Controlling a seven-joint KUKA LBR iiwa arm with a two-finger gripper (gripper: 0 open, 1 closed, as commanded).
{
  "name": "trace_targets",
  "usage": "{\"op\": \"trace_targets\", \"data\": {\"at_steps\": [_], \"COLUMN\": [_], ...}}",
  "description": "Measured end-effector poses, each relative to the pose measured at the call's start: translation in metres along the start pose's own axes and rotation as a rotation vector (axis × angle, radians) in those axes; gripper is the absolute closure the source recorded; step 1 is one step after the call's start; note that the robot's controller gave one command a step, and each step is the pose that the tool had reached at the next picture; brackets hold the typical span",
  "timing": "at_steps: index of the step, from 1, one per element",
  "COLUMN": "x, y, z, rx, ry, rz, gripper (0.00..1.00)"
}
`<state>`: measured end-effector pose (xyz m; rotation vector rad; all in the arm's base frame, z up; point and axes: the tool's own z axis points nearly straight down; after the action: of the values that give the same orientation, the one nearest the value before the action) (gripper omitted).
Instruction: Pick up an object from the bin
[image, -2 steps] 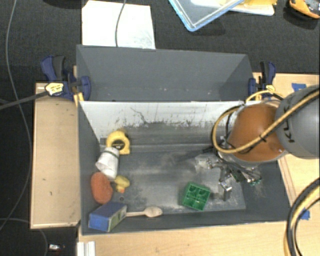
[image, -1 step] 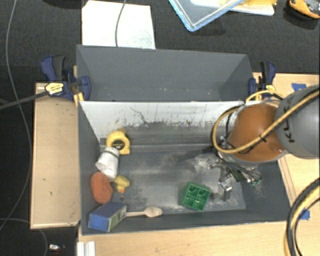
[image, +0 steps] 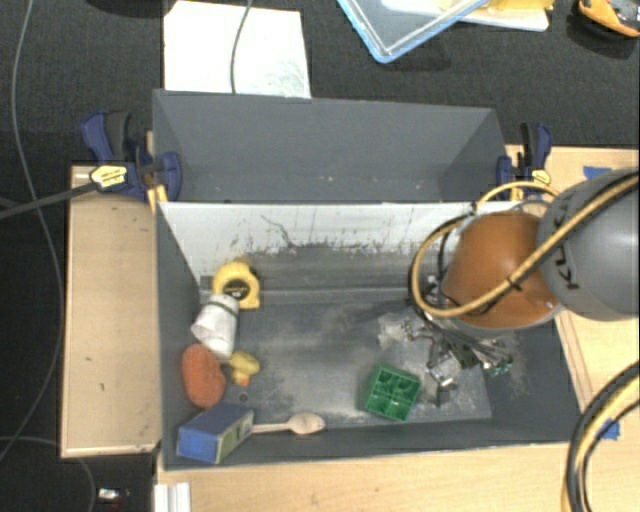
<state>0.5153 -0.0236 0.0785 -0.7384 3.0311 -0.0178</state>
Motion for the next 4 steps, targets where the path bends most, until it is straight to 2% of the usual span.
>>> {"op": "trace_targets", "data": {"at_steps": [1, 2, 3, 4], "x": [-0.001, 0.002, 0.005, -0.031], "y": [0.022, 0.022, 0.023, -0.016], "z": [0.001, 0.003, 0.004, 0.009], "rx": [-0.002, 0.0, -0.001, 0.001], "ry": [0.002, 0.003, 0.002, -0.001], "rz": [-0.014, -0.044, -0.006, -0.002], "gripper": [0.0, 0.0, 0.0, 1.0]}}
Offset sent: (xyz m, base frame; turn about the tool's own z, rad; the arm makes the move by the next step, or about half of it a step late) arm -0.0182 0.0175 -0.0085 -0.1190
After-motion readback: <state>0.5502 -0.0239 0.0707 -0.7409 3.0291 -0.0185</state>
